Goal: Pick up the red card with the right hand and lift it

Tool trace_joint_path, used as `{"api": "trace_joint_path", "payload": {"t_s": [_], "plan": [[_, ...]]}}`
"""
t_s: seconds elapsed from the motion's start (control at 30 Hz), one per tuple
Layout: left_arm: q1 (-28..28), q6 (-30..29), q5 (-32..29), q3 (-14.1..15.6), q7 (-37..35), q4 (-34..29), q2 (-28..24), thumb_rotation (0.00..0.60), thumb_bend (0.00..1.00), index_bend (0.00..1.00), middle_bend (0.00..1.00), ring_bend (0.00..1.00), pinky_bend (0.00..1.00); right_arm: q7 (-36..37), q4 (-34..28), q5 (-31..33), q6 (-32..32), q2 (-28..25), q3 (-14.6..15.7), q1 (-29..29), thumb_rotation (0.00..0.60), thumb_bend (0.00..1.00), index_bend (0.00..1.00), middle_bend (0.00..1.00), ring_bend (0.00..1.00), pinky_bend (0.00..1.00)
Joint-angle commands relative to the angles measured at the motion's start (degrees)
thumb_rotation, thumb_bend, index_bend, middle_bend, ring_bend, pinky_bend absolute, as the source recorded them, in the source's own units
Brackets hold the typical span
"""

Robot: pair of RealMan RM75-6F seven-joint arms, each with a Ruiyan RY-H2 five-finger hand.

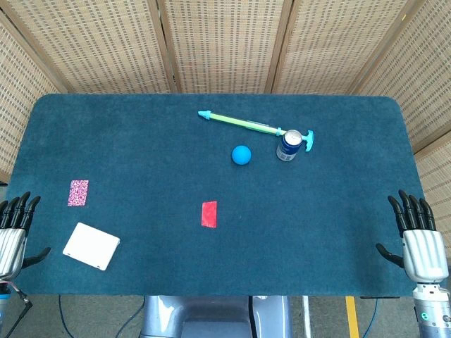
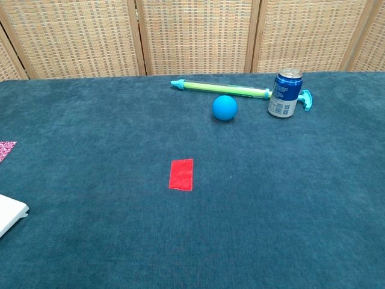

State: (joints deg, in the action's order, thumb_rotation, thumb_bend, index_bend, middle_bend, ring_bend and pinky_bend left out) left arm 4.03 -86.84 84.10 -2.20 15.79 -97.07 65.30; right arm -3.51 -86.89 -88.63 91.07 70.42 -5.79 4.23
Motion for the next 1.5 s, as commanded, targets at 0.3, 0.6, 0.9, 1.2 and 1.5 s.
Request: {"api": "trace_joint_path", "payload": {"t_s": [0.3, 0.6, 0.9, 1.2, 1.5], "plan": [[0.14, 0.43, -0.59, -0.23, -0.08, 0.09, -0.01, 0.600, 0.09, 0.00, 0.00, 0.00, 0.03, -0.48, 0.00, -0.12, -1.58, 0.04, 0.82, 0.35, 0.600, 0.13, 0.00, 0.00, 0.00, 0.00], [0.50, 1.26, -0.75, -0.20, -0.10, 0.45, 0.03, 0.600, 0.09, 0.00, 0.00, 0.00, 0.03, 0.04, -1.22, 0.07, -2.67, -0.87, 1.24, 0.48, 0.600, 0.13, 0.00, 0.00, 0.00, 0.00], [0.09, 0.30, -0.48, -0.23, 0.34, -0.13, -0.18, 0.600, 0.09, 0.00, 0.00, 0.00, 0.03, 0.73, -1.38, -0.03, -2.86, -1.31, 1.42, 0.48, 0.600, 0.13, 0.00, 0.00, 0.00, 0.00], [0.09, 0.47, -0.77, -0.27, 0.75, -0.14, -0.11, 0.600, 0.09, 0.00, 0.00, 0.00, 0.03, 3.48, -0.05, -1.23, -3.87, -0.42, 0.98, 2.07, 0.600, 0.13, 0.01, 0.00, 0.00, 0.00], [0.17, 0.68, -1.46, -0.40, 2.52, -0.10, 0.58, 0.600, 0.09, 0.00, 0.00, 0.00, 0.03, 2.55, -1.04, -0.94, -12.68, 3.55, -0.99, 9.24, 0.600, 0.13, 0.01, 0.00, 0.00, 0.00]]}}
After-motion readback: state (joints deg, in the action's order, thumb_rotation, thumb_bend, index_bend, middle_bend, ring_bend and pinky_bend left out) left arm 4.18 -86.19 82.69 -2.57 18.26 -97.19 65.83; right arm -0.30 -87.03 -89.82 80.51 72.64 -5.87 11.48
